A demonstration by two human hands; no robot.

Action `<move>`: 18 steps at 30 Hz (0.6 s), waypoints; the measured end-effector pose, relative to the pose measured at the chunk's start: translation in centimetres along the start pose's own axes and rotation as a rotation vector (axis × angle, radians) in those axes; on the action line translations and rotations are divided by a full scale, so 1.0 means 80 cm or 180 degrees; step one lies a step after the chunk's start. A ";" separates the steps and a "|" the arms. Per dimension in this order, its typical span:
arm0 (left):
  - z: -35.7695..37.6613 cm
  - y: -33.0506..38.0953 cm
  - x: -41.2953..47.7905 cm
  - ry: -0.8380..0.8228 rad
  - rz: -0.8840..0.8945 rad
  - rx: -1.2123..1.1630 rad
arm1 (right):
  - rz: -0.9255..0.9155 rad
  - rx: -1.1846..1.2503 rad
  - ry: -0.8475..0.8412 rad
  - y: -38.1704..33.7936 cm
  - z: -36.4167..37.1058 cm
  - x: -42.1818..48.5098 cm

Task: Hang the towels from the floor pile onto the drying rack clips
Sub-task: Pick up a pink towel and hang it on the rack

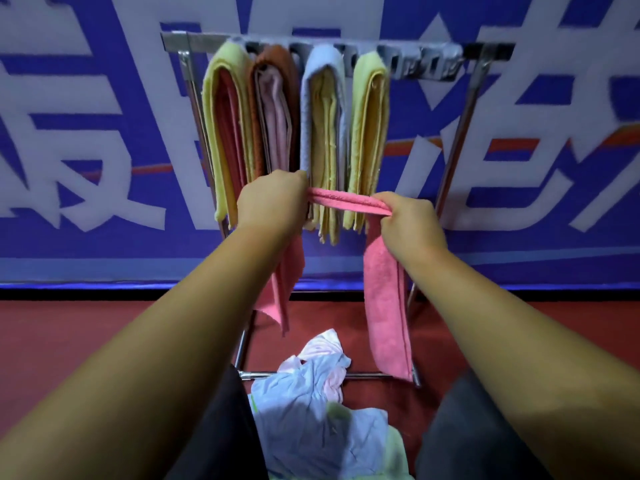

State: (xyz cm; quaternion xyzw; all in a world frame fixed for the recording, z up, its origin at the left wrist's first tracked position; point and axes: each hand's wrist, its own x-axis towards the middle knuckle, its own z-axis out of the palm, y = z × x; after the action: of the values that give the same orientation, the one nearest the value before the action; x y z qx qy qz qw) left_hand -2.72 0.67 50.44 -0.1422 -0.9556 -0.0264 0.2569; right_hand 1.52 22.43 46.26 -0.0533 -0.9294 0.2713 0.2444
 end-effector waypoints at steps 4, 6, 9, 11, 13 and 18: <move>-0.038 0.008 0.016 0.0327 -0.0056 -0.0031 | -0.0075 0.0199 0.0308 -0.037 -0.043 0.026; -0.064 0.012 0.027 0.0445 -0.0052 -0.0036 | -0.0132 0.0246 0.0436 -0.058 -0.068 0.042; -0.089 0.017 0.044 0.0523 -0.0031 -0.0071 | -0.0125 0.0160 0.0518 -0.080 -0.097 0.071; -0.106 0.024 0.058 0.0537 -0.0072 -0.0075 | -0.0098 0.0110 0.0569 -0.095 -0.115 0.088; -0.119 0.031 0.074 0.0493 -0.0146 -0.0207 | -0.0114 0.0135 0.0626 -0.108 -0.128 0.107; -0.137 0.048 0.107 0.0427 -0.0202 -0.0827 | -0.0233 0.0089 0.0676 -0.132 -0.152 0.141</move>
State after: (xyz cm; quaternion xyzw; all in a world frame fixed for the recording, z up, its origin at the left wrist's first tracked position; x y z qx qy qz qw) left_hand -3.39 5.19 64.12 -0.1419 -0.9288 -0.1673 0.2987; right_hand -2.09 21.93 65.56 -0.0443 -0.8958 0.2679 0.3519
